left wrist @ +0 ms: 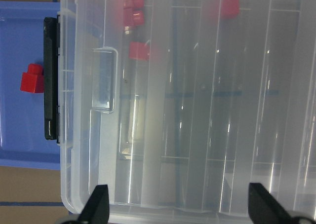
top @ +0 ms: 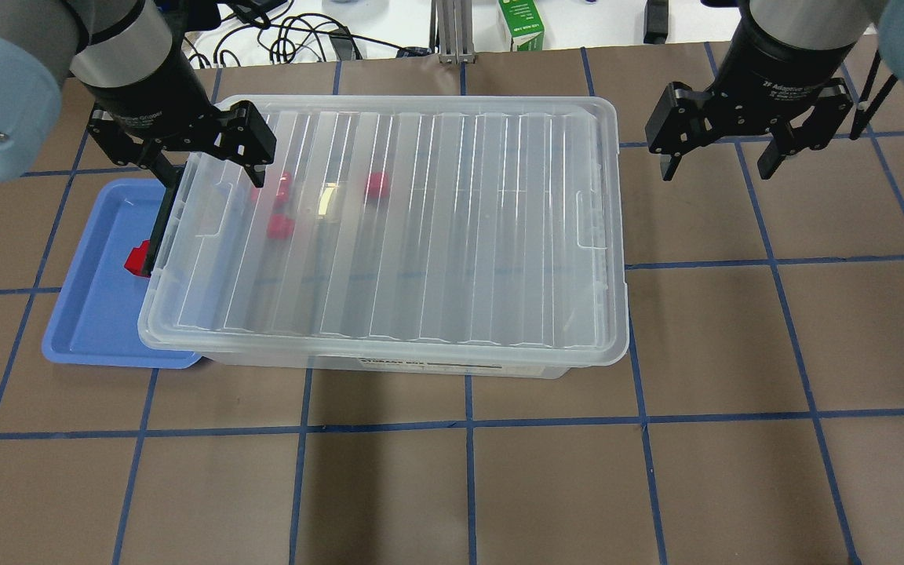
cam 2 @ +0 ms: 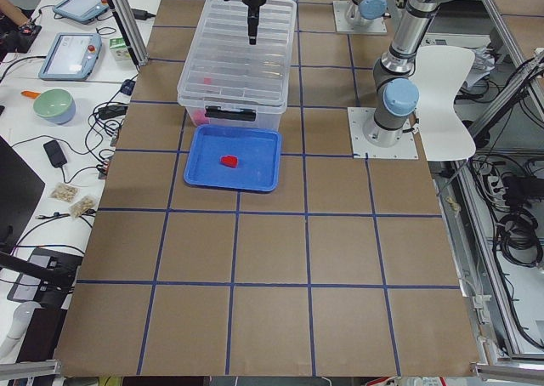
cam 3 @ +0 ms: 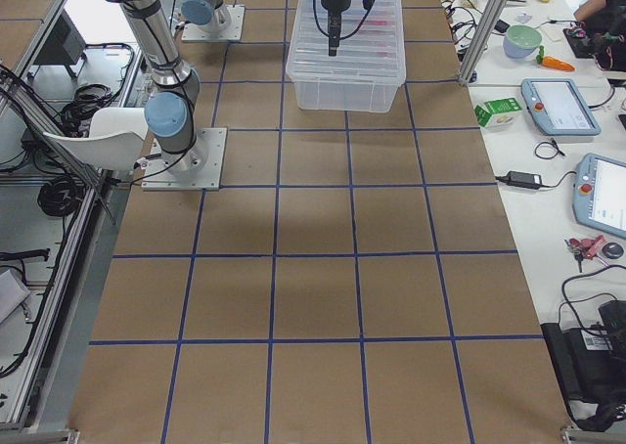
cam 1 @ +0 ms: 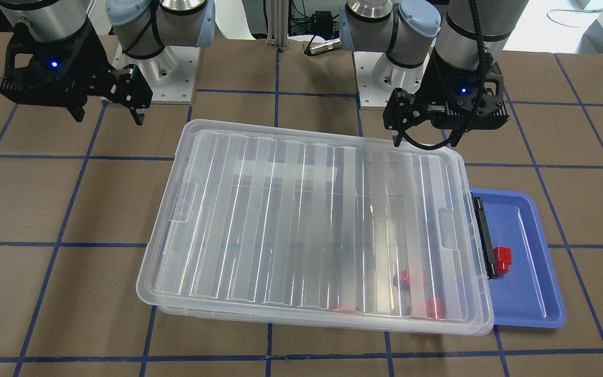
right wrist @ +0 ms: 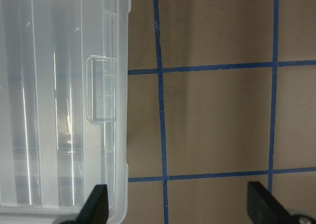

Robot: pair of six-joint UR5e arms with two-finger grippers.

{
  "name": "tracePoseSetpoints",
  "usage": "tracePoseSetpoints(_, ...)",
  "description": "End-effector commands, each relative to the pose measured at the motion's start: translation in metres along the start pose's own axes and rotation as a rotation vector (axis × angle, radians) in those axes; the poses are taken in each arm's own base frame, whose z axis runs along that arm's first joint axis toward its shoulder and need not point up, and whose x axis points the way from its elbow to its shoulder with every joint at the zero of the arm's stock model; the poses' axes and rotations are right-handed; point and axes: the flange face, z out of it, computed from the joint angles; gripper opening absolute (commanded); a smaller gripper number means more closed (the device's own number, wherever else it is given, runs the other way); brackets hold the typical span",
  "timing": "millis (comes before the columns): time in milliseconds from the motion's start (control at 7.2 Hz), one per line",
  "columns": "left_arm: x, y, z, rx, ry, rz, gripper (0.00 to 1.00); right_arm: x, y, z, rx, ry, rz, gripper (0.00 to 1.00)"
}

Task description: Place red block in blue tray from box

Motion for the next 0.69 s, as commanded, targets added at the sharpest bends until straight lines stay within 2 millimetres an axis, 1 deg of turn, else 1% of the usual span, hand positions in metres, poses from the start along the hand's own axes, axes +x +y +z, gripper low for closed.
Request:
tracePoseSetpoints(0, 0.0009, 0.0009, -0.0004, 0.001, -0.002, -0.004, 1.00, 0.0000, 0.0030, -0.0025, 0.003, 0.001, 0.000, 1.00)
tracePoseSetpoints(417, 0.0006, 0.0028, -0.0035, 0.007, -0.003, -0.005, 1.00, 0.0003, 0.0035, -0.0034, 0.007, 0.004, 0.000, 1.00)
tracePoseSetpoints(556, 0.0007, 0.0027, -0.0013, 0.002, -0.003, -0.005, 1.00, 0.0019, 0.0038, -0.0033, 0.006, 0.027, -0.003, 1.00)
